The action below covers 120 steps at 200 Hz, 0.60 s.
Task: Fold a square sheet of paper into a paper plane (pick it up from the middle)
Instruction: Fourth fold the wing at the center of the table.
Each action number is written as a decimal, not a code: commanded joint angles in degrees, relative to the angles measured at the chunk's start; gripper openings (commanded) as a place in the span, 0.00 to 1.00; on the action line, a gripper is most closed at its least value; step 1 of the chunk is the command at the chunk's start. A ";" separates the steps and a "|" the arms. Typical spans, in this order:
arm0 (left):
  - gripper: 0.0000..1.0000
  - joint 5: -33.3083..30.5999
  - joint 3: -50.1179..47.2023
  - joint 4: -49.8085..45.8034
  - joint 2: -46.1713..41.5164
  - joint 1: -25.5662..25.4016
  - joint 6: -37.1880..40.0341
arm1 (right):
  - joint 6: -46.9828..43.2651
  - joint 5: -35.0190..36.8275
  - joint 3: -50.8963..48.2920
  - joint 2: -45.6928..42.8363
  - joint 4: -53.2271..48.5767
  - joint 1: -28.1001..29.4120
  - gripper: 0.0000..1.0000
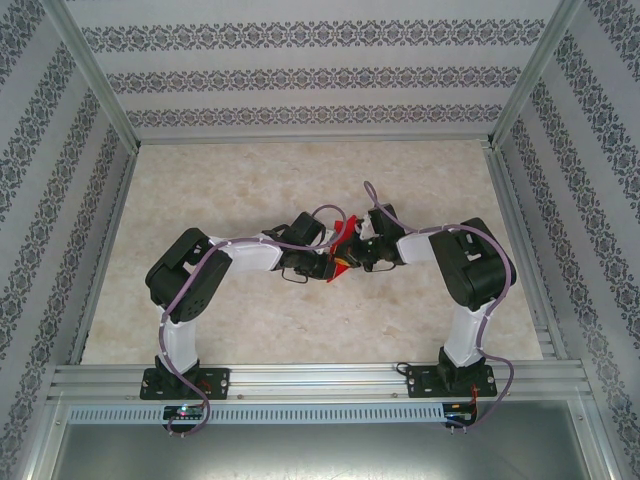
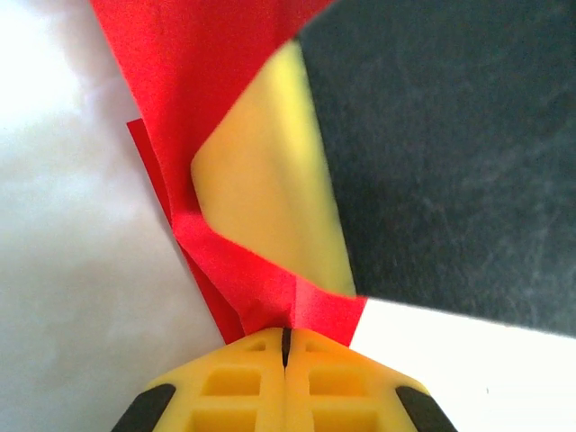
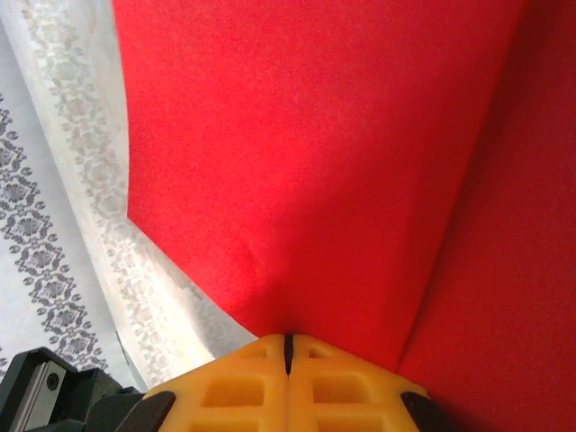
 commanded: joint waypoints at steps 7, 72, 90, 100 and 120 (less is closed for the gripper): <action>0.05 -8.88 -3.02 -11.34 3.95 0.22 3.48 | -1.46 5.61 2.91 1.72 -3.38 -2.37 0.05; 0.05 -7.75 -4.43 -11.80 4.16 0.21 4.08 | -3.86 7.02 8.20 5.10 -6.88 -4.48 0.05; 0.05 -7.41 -4.60 -11.93 4.27 0.22 4.25 | -4.55 7.81 9.01 5.44 -7.98 -5.25 0.05; 0.04 -6.90 -4.77 -11.94 4.40 0.23 4.48 | -4.98 7.99 9.60 5.71 -8.41 -5.64 0.05; 0.04 -6.77 -4.85 -12.36 4.46 0.22 4.92 | -5.14 7.74 10.96 6.51 -8.85 -6.18 0.06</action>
